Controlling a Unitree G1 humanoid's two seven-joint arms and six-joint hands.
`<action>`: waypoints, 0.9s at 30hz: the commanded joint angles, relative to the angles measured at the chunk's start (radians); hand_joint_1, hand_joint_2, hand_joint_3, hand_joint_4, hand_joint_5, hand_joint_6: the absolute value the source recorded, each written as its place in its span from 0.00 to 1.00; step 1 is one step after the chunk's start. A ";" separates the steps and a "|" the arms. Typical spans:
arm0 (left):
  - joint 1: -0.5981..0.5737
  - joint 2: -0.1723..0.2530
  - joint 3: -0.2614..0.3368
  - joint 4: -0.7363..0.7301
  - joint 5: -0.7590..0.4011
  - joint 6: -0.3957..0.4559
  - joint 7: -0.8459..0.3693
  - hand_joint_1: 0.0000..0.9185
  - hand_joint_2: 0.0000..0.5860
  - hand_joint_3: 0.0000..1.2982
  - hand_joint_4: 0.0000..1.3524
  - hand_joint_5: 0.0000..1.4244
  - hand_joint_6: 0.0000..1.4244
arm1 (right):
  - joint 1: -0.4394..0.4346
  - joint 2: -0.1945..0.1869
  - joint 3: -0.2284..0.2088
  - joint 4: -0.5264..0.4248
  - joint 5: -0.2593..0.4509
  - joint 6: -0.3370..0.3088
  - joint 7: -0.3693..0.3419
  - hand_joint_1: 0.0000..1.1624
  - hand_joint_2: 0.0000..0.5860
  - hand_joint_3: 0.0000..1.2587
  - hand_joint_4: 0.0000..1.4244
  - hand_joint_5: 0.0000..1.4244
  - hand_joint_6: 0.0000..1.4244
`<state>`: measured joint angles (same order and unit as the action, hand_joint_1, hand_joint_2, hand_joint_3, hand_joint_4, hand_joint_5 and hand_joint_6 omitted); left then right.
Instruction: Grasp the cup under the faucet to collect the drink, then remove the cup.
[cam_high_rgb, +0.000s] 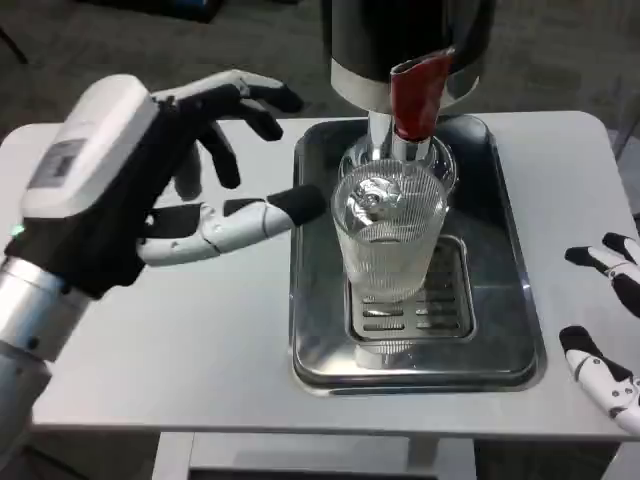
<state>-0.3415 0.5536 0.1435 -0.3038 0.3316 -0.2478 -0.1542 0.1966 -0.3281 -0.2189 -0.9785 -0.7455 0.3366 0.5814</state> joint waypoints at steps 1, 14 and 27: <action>0.020 0.029 0.079 -0.069 -0.082 0.015 -0.033 0.15 0.15 0.37 0.41 0.57 0.77 | 0.011 0.000 0.007 -0.004 0.006 0.000 -0.014 0.31 0.87 0.09 0.00 0.00 0.04; -0.145 0.109 0.123 -0.097 -0.612 0.263 -0.306 0.00 0.14 0.23 0.24 0.28 0.26 | 0.007 0.008 0.027 -0.012 -0.013 0.015 -0.021 0.31 0.87 0.05 0.00 0.00 0.05; -0.363 0.117 0.060 -0.075 -0.842 0.521 -0.437 0.00 0.15 0.19 0.17 0.22 0.18 | 0.020 0.007 0.037 -0.025 -0.024 0.027 -0.015 0.31 0.87 0.06 0.00 0.00 0.05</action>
<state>-0.6654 0.6686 0.2157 -0.3859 -0.5012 0.2575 -0.5815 0.2010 -0.3242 -0.1847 -0.9888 -0.7612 0.3585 0.5720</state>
